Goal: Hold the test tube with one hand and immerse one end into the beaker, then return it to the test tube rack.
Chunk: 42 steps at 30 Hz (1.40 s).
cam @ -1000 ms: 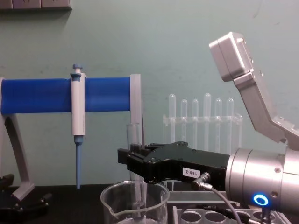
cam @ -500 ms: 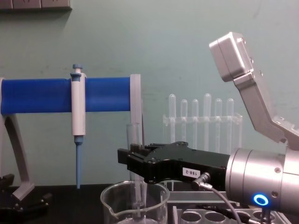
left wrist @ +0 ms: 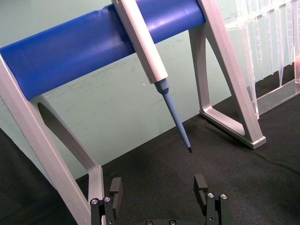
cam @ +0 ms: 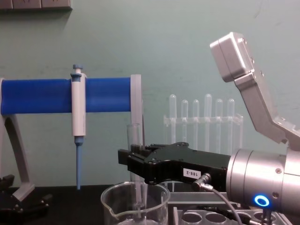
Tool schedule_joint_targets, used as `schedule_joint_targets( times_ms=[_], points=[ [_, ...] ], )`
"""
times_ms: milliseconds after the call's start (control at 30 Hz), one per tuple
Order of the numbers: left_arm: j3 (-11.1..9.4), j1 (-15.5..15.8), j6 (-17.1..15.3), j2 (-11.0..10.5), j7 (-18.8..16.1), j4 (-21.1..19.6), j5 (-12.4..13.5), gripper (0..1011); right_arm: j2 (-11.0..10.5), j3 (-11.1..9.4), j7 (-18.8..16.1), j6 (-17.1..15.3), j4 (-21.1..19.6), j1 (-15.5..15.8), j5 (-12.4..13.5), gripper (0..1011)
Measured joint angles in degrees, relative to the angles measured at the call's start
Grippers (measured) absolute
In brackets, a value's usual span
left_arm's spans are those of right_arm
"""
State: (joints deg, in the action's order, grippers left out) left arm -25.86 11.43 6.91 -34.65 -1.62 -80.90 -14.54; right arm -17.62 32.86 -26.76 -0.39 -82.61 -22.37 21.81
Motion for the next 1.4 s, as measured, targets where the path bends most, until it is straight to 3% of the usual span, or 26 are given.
schedule_joint_targets(
  times_ms=[667,900,1067,1400],
  points=[
    [0.0,0.0,0.0,0.0,0.0,0.0,0.0,1000,0.01,-0.07,-0.01,-0.03,-0.06,0.0,-0.05,225],
    [0.0,0.0,0.0,0.0,0.0,0.0,0.0,1000,-0.49,-1.77,0.01,-1.51,-4.93,-0.35,-0.03,225],
    [-0.01,0.0,0.0,0.0,0.0,0.0,0.0,1000,-1.48,-3.64,0.09,-3.37,-10.15,-0.73,1.46,225],
    [0.0,0.0,0.0,0.0,0.0,0.0,0.0,1000,-6.26,-8.19,2.9,-8.35,-20.57,1.45,4.92,225]
  ],
)
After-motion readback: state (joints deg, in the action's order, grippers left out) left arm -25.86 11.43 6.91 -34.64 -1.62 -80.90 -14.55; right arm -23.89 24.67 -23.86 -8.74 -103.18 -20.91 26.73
